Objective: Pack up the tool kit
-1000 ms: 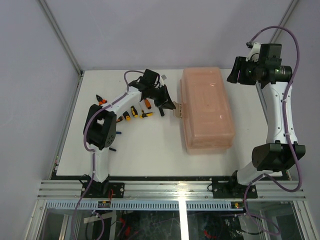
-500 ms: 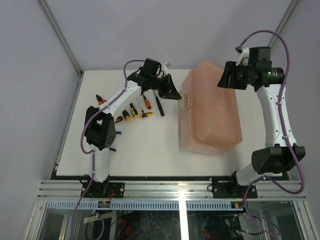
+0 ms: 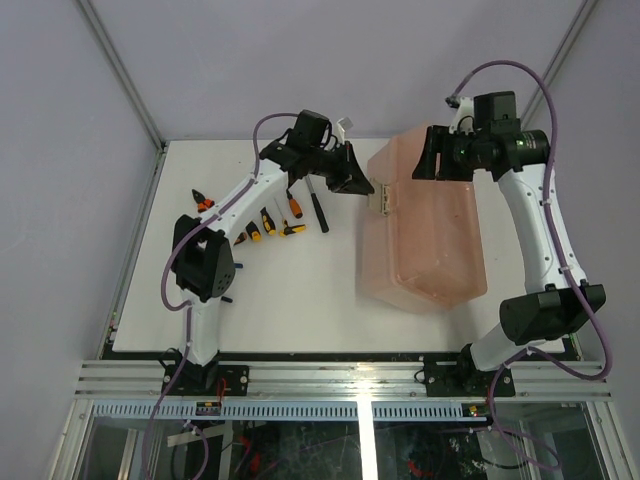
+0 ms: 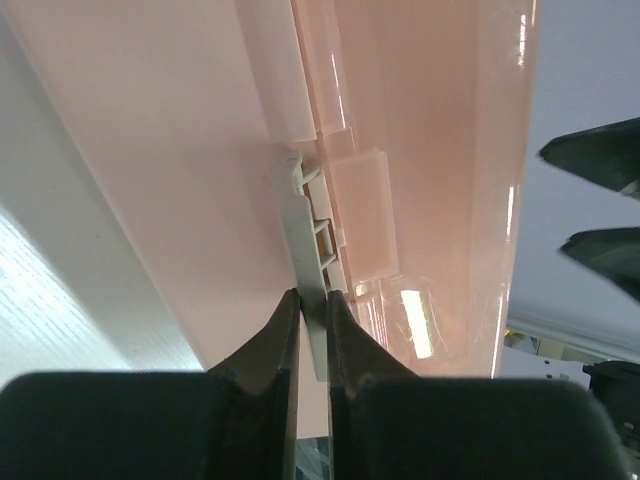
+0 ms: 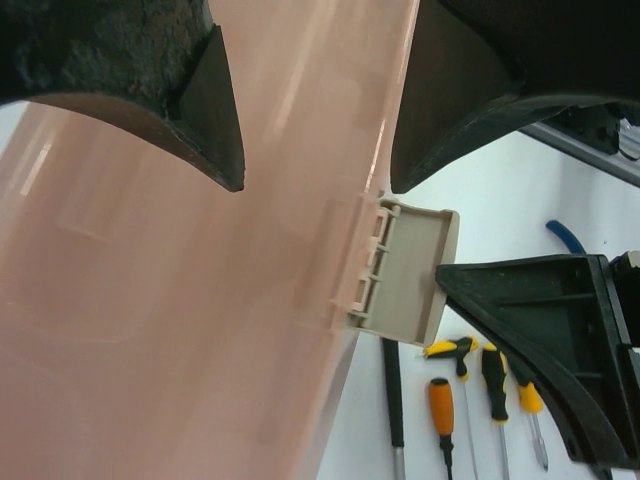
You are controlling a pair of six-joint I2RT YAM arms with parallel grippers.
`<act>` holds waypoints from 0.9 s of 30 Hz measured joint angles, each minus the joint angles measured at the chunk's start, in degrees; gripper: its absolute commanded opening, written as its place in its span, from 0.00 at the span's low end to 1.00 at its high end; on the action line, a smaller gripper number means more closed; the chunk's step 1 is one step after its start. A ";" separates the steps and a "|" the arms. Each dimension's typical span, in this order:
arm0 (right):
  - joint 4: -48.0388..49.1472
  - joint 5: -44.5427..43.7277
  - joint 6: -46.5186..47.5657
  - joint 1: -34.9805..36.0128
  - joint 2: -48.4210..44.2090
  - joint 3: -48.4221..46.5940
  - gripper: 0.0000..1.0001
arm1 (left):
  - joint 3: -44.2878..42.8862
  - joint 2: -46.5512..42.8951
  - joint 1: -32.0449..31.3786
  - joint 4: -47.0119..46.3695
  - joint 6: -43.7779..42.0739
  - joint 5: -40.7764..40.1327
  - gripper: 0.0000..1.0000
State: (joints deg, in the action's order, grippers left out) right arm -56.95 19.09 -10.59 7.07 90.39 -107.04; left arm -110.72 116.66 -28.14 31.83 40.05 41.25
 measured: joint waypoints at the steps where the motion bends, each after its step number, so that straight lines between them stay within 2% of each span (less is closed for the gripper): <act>1: -0.28 -0.17 -0.02 0.81 0.22 -0.02 0.67 | -0.24 0.00 -0.13 -0.13 0.17 0.04 0.00; 7: -0.87 -2.89 -0.02 4.44 1.51 0.63 0.67 | -0.79 0.00 -0.66 -0.39 0.85 0.09 0.00; 17: -0.63 -9.88 -0.39 4.48 1.05 1.25 0.68 | 0.50 -0.04 -0.46 -2.45 1.36 0.90 0.00; 27: -0.66 -14.16 0.94 -0.42 -2.32 3.56 0.68 | 2.75 -0.33 1.42 -3.82 1.38 2.16 0.00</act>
State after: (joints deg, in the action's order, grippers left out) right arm -57.60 4.93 -9.65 6.66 88.07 -103.48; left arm -107.96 116.33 -26.72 28.01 41.43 43.42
